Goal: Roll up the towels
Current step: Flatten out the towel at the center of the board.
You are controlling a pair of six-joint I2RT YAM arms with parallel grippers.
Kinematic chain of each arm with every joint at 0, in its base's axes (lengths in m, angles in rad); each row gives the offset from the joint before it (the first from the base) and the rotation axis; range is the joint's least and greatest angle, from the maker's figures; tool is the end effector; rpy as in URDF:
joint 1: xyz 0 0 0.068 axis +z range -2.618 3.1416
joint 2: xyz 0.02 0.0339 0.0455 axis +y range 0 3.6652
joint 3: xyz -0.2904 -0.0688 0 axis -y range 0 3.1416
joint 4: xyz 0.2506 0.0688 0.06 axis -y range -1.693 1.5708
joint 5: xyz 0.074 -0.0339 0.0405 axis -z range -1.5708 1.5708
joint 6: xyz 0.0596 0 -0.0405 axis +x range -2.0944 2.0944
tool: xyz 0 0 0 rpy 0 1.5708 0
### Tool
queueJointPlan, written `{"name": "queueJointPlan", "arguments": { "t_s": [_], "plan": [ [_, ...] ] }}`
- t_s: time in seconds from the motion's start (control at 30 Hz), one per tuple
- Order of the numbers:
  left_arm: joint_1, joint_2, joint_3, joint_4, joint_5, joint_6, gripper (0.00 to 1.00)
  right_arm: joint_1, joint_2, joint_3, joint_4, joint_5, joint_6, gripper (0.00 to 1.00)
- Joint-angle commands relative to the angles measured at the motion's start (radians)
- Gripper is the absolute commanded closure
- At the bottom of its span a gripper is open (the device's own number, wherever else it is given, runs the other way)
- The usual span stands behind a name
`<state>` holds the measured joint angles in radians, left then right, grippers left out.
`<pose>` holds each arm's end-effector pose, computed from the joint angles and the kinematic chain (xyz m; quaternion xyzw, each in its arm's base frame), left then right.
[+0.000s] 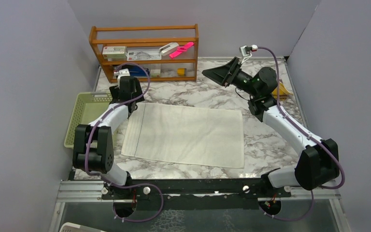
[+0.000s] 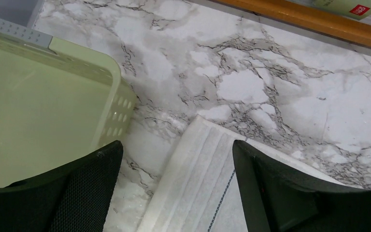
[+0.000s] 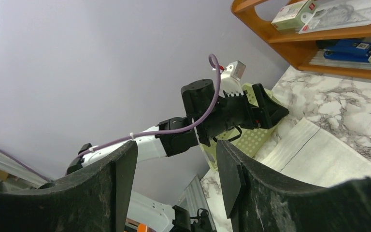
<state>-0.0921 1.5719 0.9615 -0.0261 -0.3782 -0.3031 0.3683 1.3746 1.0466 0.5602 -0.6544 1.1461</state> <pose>0.3646 -0.0116 0.2325 -0.1765 0.8632 0.0777 0.4667 0.3023 0.1555 0.4023 -0.0105 0.6392 0.6550 0.4028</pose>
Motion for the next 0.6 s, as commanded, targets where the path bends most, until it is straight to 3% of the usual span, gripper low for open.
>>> {"name": "queueJointPlan", "arguments": {
  "t_s": [0.0, 0.1, 0.17, 0.23, 0.4, 0.47, 0.53, 0.57],
  "plan": [
    [-0.012, -0.062, -0.056, 0.025, 0.062, -0.054, 0.13, 0.027, 0.018, 0.036, -0.049, 0.011, -0.038, 0.41],
    [-0.024, -0.091, -0.096, 0.053, 0.14, -0.093, 0.02, 0.025, 0.007, -0.032, -0.227, 0.114, -0.174, 0.48],
    [-0.042, -0.097, -0.116, 0.052, 0.161, -0.112, 0.01, 0.021, 0.006, -0.058, -0.462, 0.294, -0.31, 0.49],
    [-0.058, -0.103, -0.135, 0.051, 0.167, -0.119, 0.01, -0.008, 0.015, -0.111, -0.58, 0.409, -0.393, 0.5],
    [-0.067, -0.101, -0.189, 0.1, 0.193, -0.116, 0.07, -0.149, 0.03, -0.342, -0.479, 0.324, -0.438, 0.55],
    [-0.067, -0.089, -0.191, 0.105, 0.206, -0.101, 0.13, -0.18, 0.048, -0.376, -0.455, 0.315, -0.466, 0.68],
    [-0.068, -0.081, -0.2, 0.118, 0.221, -0.087, 0.28, -0.2, 0.079, -0.38, -0.458, 0.332, -0.491, 0.91],
    [-0.066, -0.079, -0.206, 0.13, 0.23, -0.082, 0.37, -0.206, 0.101, -0.376, -0.462, 0.344, -0.5, 0.98]
  ]
}}
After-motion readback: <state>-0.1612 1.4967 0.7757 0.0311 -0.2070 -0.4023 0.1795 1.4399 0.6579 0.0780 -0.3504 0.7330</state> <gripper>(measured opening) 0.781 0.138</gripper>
